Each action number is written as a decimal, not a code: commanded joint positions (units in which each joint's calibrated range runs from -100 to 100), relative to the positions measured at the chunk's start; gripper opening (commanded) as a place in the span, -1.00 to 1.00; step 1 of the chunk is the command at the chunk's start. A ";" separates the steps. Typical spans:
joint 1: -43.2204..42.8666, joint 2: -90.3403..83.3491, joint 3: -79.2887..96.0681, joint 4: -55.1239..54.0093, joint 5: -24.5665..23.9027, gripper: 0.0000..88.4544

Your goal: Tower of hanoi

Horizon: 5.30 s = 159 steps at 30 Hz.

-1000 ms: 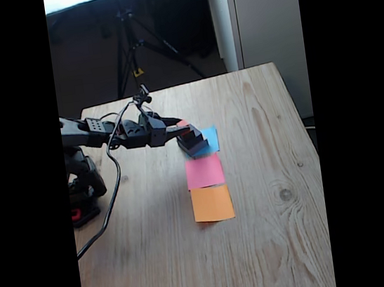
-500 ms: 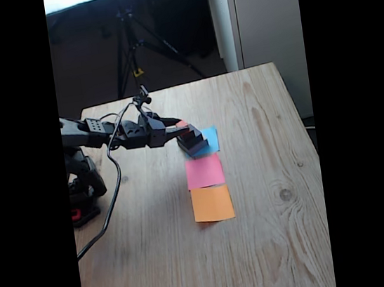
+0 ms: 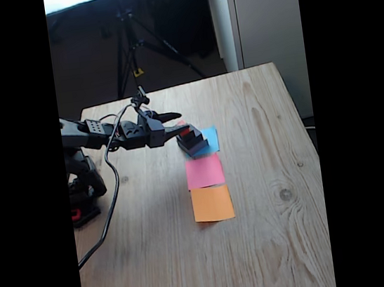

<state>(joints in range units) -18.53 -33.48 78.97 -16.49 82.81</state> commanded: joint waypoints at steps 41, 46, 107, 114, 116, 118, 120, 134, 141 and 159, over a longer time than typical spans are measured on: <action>16.82 -6.42 -92.24 108.48 6.15 -0.99; 19.66 -6.19 -93.97 108.88 6.82 -0.99; 22.00 -53.81 20.94 57.16 -152.38 -0.99; 21.25 -55.32 20.94 61.05 -161.41 -0.99; 21.25 -55.32 20.94 62.67 -164.75 -0.99; 21.17 -55.32 20.94 64.61 -168.26 -0.99; 20.92 -55.32 20.94 66.23 -171.44 -0.99; 20.75 -55.32 21.03 71.33 -182.81 -0.99; 20.75 -55.32 21.03 71.41 -182.81 -0.99; 20.41 -55.32 21.03 71.41 -182.81 -0.99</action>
<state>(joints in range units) 2.43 -88.46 99.57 54.60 -99.13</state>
